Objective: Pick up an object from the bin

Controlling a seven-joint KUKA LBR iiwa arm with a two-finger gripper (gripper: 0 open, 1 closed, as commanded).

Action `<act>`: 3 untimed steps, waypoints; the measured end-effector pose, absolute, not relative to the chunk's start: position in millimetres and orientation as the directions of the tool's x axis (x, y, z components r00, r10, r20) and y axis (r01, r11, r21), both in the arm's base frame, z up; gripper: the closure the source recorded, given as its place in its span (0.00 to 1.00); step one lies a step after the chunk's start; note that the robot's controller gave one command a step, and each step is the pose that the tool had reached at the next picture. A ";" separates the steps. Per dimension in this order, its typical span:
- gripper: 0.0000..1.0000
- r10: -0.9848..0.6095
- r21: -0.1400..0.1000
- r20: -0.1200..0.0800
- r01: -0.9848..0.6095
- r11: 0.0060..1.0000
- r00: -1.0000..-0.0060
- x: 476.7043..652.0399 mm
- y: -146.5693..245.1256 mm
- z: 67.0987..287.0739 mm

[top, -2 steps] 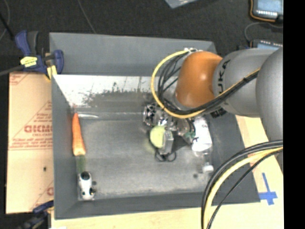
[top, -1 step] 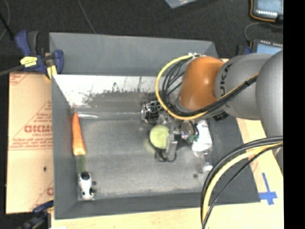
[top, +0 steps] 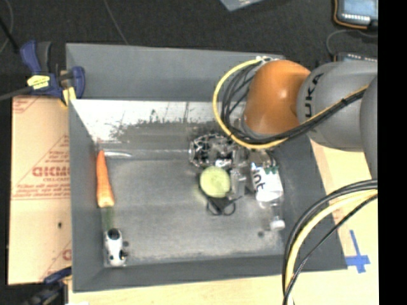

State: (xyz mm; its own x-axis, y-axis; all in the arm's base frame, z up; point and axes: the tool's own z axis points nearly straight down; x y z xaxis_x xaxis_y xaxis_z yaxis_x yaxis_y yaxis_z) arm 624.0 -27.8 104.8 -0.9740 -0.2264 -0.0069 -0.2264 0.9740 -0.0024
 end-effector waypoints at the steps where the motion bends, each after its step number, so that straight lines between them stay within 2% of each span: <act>1: 0.00 -0.247 -0.001 -0.004 -0.247 0.969 -0.969 618.9 -27.9 94.2; 2: 1.00 -0.163 -0.003 -0.013 -0.163 0.987 -0.986 611.7 -26.3 72.0; 3: 1.00 -0.163 -0.003 -0.013 -0.163 0.987 -0.987 611.7 -26.4 72.0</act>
Offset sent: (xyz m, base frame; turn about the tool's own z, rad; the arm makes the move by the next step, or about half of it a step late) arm -0.0143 0.0022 -0.0348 0.0632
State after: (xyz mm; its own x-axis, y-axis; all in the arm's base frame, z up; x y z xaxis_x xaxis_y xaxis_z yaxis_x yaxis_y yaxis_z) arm 611.7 -26.4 72.0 -0.9866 -0.1629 -0.0130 -0.1629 0.9866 -0.0029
